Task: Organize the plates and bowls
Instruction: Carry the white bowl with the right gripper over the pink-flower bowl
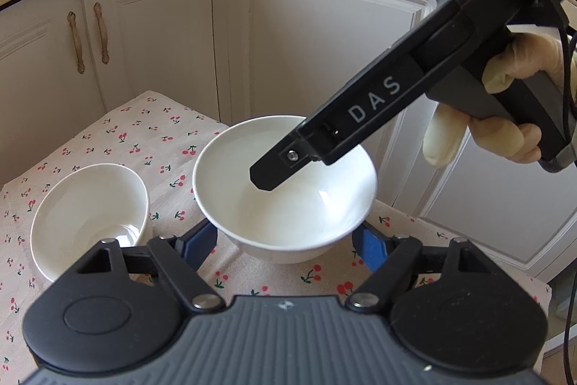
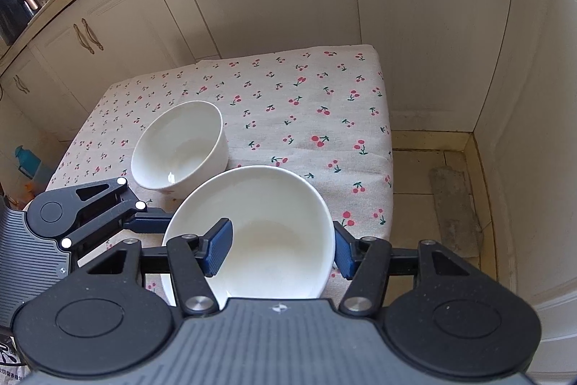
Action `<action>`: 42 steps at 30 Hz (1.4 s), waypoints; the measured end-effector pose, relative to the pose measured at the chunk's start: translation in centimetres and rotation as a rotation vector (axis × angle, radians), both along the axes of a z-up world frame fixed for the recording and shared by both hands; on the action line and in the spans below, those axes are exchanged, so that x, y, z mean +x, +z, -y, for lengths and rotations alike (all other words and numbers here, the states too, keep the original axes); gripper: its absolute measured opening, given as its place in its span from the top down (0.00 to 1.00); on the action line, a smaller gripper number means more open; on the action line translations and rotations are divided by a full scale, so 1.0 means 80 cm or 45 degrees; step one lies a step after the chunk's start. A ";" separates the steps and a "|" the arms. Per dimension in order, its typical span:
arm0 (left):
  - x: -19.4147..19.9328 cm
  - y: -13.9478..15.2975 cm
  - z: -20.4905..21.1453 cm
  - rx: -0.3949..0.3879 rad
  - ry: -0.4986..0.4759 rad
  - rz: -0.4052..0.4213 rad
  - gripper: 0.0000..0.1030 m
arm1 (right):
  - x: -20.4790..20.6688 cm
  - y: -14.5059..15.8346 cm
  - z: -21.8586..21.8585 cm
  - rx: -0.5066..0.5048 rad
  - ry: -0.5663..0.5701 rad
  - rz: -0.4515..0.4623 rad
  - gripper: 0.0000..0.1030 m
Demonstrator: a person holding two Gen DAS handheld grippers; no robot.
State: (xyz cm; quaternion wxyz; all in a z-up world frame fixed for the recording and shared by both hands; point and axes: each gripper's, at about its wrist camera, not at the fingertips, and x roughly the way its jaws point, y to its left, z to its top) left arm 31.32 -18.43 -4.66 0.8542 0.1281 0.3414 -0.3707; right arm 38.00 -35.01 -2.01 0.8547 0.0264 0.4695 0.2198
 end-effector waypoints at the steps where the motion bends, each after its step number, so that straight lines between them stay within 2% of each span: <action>1: -0.004 0.002 -0.003 -0.001 0.000 0.000 0.21 | -0.005 0.003 -0.002 0.005 0.002 0.005 0.38; 27: -0.134 0.046 -0.076 -0.029 0.064 0.017 0.21 | -0.152 0.059 -0.083 -0.017 0.138 0.116 0.38; 42: -0.197 0.037 -0.103 -0.032 0.082 -0.009 0.21 | -0.211 0.048 -0.112 -0.025 0.162 0.093 0.38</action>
